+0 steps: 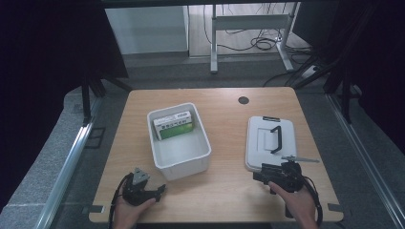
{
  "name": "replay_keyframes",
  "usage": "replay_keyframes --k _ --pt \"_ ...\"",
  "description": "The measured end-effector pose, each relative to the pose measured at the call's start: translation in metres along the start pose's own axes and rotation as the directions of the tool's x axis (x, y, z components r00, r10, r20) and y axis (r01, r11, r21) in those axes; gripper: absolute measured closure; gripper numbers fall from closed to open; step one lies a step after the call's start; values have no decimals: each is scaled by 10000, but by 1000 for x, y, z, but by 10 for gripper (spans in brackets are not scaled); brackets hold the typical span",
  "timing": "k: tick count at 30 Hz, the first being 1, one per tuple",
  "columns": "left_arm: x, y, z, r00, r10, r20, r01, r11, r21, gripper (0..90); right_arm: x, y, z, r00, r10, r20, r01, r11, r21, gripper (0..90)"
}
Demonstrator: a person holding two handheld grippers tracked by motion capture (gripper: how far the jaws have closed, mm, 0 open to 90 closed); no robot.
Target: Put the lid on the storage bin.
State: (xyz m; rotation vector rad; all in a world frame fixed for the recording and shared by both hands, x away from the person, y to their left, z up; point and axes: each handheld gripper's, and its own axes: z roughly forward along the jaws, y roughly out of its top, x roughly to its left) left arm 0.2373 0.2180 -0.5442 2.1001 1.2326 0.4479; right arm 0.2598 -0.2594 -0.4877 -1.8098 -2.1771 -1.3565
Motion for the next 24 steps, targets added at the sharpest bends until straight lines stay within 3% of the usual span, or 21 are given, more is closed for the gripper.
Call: replay_keyframes --k 3,7,24 --pt "1 1 1 10000 -14 -14 14 10000 5 133 -5 3 -7 9992 314 251 -308 9992 -238 356" --pt "1 2 2 10000 -15 -19 15 10000 11 127 -7 11 -15 9978 265 603 -244 9991 -342 356" --pt "1 1 1 9998 -147 -148 147 9999 21 129 -19 34 -30 9926 291 1175 -261 9993 -271 356"
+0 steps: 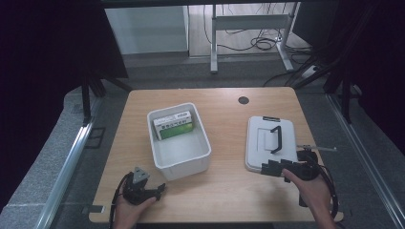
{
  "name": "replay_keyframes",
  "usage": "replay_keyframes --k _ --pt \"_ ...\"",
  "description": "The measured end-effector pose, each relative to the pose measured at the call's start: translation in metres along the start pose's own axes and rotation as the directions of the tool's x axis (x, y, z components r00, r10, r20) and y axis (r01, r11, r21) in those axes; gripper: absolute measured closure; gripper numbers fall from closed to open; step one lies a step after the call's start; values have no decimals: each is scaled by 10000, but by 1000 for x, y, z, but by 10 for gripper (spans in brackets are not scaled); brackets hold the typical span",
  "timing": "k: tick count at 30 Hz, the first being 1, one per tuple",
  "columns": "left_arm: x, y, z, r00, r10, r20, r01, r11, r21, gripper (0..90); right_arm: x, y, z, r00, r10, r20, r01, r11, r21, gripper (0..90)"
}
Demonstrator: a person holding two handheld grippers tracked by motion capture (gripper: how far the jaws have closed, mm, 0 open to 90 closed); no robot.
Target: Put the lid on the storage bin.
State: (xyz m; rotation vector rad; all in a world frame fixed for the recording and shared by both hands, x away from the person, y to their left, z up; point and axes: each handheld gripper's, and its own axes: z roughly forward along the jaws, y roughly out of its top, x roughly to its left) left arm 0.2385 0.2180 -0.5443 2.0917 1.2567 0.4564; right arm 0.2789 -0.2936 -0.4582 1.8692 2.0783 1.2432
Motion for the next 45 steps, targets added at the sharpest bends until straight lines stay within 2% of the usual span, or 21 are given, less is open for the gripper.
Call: replay_keyframes --k 5,8,14,20,27,33,40,44,45 --pt "0 -1 -1 10000 -5 -4 5 10000 0 128 -5 8 -1 9993 66 365 -67 10000 41 357" --pt "0 -1 -1 10000 -4 -4 4 10000 1 129 -7 12 0 9991 52 417 -54 10000 57 357" --pt "0 -1 -1 10000 -4 -5 4 10000 3 128 -7 25 -1 9981 -287 551 285 9996 59 356" --pt "0 -1 -1 10000 6 11 -6 10000 -5 129 -10 37 1 9953 -333 911 318 9993 186 362" --pt "0 -1 -1 10000 6 9 -6 10000 -4 129 -13 58 5 9937 -172 1107 95 9975 695 362" --pt "0 -1 -1 10000 7 9 -7 10000 -5 129 -17 70 17 9918 -57 1274 -128 9895 1439 363" --pt "1 -1 -1 10000 27 3 -27 10000 -6 129 -25 84 28 9876 180 1562 -467 9823 1815 382" --pt "0 -1 -1 10000 8 8 -8 10000 -3 129 -28 93 37 9847 222 1727 -597 9747 2152 417" --pt "0 -1 -1 10000 4 7 -4 10000 -7 129 -30 98 41 9833 223 1804 -654 9694 2365 429"
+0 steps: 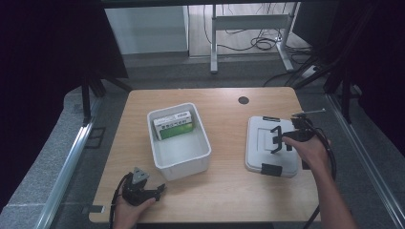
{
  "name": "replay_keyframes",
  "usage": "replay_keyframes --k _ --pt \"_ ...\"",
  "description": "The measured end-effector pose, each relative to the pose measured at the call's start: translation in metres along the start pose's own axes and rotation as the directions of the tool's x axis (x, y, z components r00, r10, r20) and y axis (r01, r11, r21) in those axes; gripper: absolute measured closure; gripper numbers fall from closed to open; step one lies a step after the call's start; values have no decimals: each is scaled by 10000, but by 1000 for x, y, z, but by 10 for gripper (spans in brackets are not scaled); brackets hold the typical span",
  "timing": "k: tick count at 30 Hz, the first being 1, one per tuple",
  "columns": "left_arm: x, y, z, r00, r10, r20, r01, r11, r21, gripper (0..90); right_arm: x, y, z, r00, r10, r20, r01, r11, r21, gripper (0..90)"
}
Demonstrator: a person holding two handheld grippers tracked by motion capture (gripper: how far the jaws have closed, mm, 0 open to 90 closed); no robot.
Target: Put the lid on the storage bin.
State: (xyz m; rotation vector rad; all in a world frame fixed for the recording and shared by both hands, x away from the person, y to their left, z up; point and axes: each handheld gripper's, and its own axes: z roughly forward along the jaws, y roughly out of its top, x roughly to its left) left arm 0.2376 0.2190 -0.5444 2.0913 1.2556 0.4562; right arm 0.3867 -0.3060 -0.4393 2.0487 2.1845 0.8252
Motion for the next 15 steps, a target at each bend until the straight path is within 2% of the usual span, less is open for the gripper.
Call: replay_keyframes --k 2,6,7,8,11,13,14,15 --pt "0 0 0 10000 0 2 0 10000 1 129 0 2 1 10000 6 30 -6 10000 31 434" --pt "0 0 0 10000 10 26 -10 10000 8 127 -4 14 5 9998 204 76 -206 9994 286 496" --pt "0 0 0 10000 17 31 -17 10000 9 127 -5 16 7 9996 288 -11 -288 9994 210 511" --pt "0 0 0 10000 20 33 -20 10000 8 126 -7 21 12 9990 454 -44 -452 9979 468 537" --pt "0 0 0 10000 17 32 -17 10000 6 126 -9 24 15 9986 529 78 -533 9962 687 556" --pt "0 0 0 10000 16 34 -16 10000 8 126 -11 28 17 9969 779 136 -788 9931 872 593" --pt "0 0 0 10000 20 34 -20 10000 7 126 -16 31 18 9937 1117 106 -1122 9875 1109 630" --pt "0 0 0 10000 21 35 -21 10000 7 126 -16 31 18 9937 1117 106 -1122 9875 1109 630"
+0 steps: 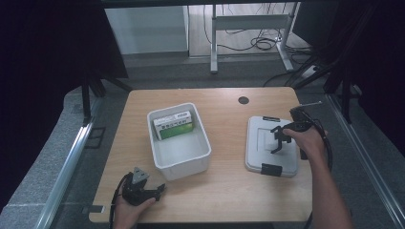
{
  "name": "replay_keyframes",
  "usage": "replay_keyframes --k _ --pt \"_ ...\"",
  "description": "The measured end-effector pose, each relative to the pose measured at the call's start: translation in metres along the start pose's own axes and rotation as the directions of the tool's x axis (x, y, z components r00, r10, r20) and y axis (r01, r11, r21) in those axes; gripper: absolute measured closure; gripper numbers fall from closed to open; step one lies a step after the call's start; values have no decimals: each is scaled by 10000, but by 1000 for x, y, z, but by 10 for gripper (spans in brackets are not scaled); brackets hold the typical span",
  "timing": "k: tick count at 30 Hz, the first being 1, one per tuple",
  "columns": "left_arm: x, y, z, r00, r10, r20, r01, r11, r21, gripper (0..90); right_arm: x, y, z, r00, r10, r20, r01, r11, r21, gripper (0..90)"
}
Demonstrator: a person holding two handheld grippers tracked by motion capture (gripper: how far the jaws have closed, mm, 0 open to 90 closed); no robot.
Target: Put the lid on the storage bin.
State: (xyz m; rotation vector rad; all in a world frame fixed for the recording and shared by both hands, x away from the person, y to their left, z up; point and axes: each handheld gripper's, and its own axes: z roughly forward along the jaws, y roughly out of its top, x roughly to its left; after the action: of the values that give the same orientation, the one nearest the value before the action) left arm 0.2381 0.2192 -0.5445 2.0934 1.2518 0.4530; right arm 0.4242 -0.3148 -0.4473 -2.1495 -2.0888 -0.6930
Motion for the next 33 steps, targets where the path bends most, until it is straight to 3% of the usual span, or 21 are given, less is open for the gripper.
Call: replay_keyframes --k 5,11,20,25,29,33 --pt "0 0 0 10000 4 1 -4 10000 1 126 -7 5 6 9986 510 -149 -502 9975 507 680" --pt "0 0 0 10000 4 3 -4 10000 1 126 -9 8 15 9963 848 -111 -830 9901 1128 819" --pt "0 0 0 10000 0 0 0 10000 0 126 -10 9 15 9857 1651 -348 -1598 9797 1215 848" --pt "0 0 0 10000 3 0 -3 10000 2 126 -9 8 11 9853 1693 -224 -1657 9796 1141 849" --pt "0 0 0 10000 1 0 -1 10000 1 126 -9 7 4 9799 1921 -544 -1854 9767 1083 849" --pt "0 0 0 10000 5 -6 -5 10000 3 126 -9 4 -2 9798 1877 -693 -1805 9786 984 849"
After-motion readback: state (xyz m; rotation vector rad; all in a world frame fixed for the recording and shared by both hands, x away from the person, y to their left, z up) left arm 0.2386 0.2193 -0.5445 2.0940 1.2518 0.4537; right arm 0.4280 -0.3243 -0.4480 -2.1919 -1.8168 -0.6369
